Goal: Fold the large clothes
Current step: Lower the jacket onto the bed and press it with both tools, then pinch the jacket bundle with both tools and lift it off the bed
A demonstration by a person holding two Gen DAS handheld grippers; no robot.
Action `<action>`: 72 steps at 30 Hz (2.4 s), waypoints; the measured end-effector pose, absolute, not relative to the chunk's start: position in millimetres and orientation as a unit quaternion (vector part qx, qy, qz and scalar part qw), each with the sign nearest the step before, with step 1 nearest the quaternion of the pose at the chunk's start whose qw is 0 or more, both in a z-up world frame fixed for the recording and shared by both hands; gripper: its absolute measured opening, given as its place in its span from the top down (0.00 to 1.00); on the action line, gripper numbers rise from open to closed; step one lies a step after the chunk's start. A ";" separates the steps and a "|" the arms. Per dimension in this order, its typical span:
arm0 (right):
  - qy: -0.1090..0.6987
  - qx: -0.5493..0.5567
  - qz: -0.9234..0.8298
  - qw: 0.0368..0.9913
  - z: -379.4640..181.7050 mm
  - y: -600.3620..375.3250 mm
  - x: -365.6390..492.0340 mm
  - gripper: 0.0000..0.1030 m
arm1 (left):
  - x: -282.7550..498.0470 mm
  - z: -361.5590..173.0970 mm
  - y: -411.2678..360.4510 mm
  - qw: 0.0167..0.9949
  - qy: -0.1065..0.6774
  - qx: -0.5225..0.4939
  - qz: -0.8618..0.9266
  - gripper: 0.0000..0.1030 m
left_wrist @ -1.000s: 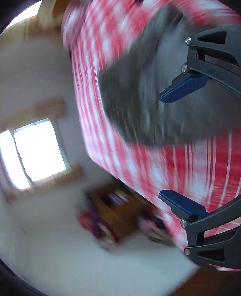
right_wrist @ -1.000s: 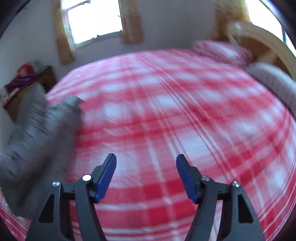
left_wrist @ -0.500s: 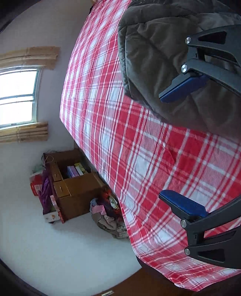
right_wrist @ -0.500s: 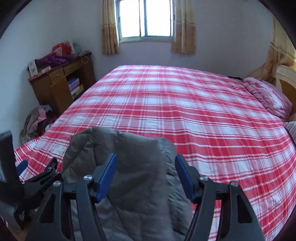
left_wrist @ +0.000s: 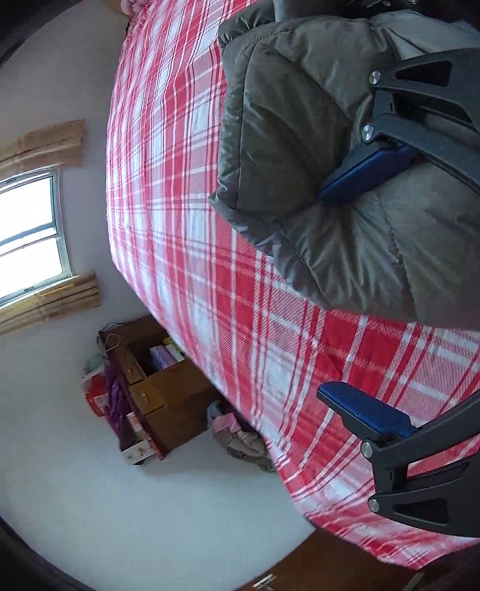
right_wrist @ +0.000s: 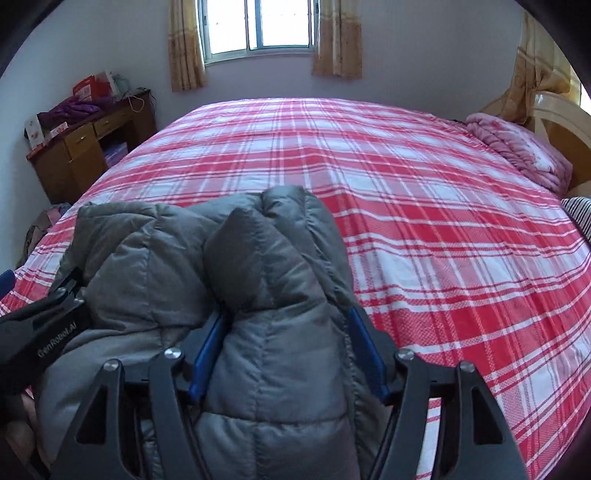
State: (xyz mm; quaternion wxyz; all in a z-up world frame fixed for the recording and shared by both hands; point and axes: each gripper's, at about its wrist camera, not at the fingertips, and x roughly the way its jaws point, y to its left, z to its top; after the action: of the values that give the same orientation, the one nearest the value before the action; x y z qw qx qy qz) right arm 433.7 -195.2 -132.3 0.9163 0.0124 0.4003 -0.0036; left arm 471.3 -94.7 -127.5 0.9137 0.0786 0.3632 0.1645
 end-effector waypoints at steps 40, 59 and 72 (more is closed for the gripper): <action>0.428 0.041 0.002 0.903 -175.6 -197.4 444.8 0.22 | 481.7 -162.8 -72.7 0.903 0.409 0.004 0.127 0.01; 0.433 0.105 0.036 0.895 -165.5 -225.4 422.7 0.20 | 421.5 -140.5 -52.9 0.909 0.415 0.013 0.041 0.01; 0.442 0.155 0.069 0.881 -172.3 -239.7 409.7 0.18 | 412.6 -155.5 -49.5 0.912 0.410 0.016 0.010 0.01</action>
State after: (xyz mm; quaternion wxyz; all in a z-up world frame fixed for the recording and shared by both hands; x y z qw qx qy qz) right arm 409.7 -239.7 -172.3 0.8808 0.1552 0.4420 0.0695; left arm 412.6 -49.5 -155.5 0.9120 0.0160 0.4098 0.0098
